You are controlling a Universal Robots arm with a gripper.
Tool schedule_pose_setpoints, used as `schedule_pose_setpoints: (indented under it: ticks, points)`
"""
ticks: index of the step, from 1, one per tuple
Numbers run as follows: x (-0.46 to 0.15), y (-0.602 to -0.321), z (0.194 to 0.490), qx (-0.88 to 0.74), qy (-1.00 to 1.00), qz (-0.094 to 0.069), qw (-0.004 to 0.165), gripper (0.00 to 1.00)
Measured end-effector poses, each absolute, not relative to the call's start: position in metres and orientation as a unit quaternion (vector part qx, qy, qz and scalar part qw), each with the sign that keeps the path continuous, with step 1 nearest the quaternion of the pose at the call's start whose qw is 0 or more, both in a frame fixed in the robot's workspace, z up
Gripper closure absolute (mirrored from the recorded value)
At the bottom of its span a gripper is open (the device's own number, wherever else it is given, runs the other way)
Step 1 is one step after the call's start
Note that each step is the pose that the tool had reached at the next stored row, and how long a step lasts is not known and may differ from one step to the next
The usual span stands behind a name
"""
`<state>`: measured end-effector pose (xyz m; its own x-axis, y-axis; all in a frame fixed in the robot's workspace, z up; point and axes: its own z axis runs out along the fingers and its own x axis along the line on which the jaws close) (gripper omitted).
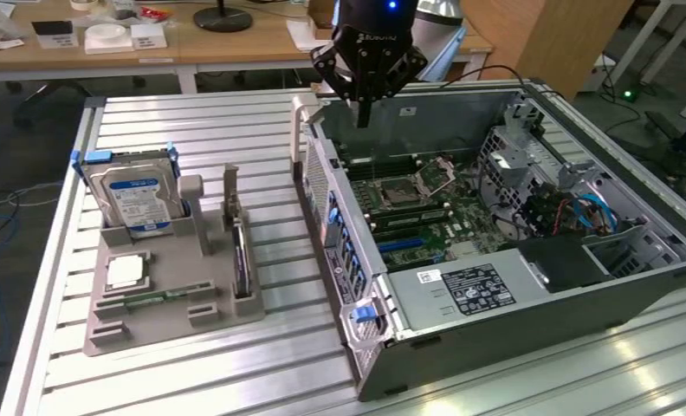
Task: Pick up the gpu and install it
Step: 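Reach for the gpu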
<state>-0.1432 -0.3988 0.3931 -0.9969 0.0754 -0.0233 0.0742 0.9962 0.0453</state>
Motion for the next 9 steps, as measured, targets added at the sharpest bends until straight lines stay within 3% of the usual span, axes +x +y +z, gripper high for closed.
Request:
schedule_pose_setpoints:
  ticks: [9]
  points:
    - [-0.1501, -0.3989, 0.3932, 0.037, 0.999, 0.022, 0.012, 0.89]
